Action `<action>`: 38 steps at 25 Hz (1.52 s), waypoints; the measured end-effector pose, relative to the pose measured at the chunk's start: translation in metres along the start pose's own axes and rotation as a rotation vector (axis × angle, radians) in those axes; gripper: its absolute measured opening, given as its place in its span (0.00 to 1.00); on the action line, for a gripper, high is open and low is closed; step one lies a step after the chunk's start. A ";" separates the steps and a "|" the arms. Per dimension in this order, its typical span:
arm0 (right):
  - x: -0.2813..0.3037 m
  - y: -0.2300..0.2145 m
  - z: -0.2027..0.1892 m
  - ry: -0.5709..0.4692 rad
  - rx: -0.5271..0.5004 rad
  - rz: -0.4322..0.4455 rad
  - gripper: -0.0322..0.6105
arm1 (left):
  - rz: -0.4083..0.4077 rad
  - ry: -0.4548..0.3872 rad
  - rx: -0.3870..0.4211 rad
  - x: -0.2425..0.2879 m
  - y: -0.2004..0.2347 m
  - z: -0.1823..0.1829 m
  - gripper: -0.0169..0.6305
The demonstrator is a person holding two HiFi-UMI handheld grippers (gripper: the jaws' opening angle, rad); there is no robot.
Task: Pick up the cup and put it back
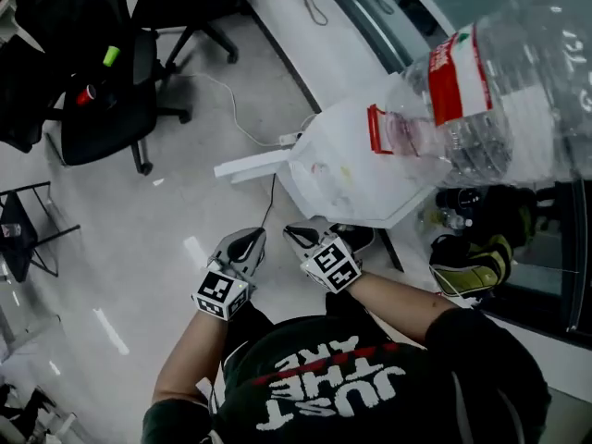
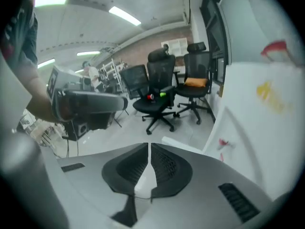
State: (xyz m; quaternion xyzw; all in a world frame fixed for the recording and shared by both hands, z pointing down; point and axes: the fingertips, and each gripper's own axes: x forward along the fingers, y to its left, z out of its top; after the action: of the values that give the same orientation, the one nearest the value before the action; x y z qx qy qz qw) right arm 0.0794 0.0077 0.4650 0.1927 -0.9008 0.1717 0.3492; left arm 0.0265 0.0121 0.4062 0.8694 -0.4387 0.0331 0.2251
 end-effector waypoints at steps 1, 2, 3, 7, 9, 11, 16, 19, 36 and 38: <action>-0.026 0.004 0.025 -0.043 -0.002 0.010 0.12 | 0.000 -0.018 -0.001 -0.007 -0.014 0.026 0.04; -0.053 0.008 0.051 -0.089 -0.005 0.020 0.12 | -0.003 -0.036 0.002 -0.013 -0.028 0.051 0.04; -0.078 0.011 0.076 -0.136 -0.010 0.029 0.12 | -0.008 -0.053 0.009 -0.018 -0.041 0.075 0.04; -0.177 0.010 0.165 -0.326 -0.045 0.045 0.11 | -0.043 -0.129 0.078 -0.027 -0.082 0.174 0.04; -0.224 0.010 0.198 -0.400 -0.065 0.050 0.11 | -0.064 -0.168 0.112 -0.032 -0.104 0.218 0.04; -0.267 0.009 0.221 -0.461 -0.089 0.043 0.11 | -0.091 -0.207 0.144 -0.037 -0.127 0.254 0.04; -0.354 -0.001 0.249 -0.596 -0.106 0.013 0.11 | -0.176 -0.276 0.202 -0.033 -0.179 0.318 0.04; -0.392 -0.007 0.255 -0.647 -0.109 -0.022 0.11 | -0.227 -0.295 0.224 -0.029 -0.208 0.349 0.04; -0.464 -0.030 0.233 -0.742 -0.087 -0.140 0.10 | -0.308 -0.272 0.263 -0.010 -0.257 0.367 0.04; -0.462 -0.027 0.232 -0.736 -0.102 -0.144 0.10 | -0.318 -0.271 0.268 -0.011 -0.255 0.365 0.04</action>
State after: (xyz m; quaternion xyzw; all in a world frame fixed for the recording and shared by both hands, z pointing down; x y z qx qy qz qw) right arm 0.2760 -0.0135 -0.0131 0.2866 -0.9575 0.0209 0.0227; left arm 0.1672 -0.0024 -0.0160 0.9461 -0.3141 -0.0617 0.0492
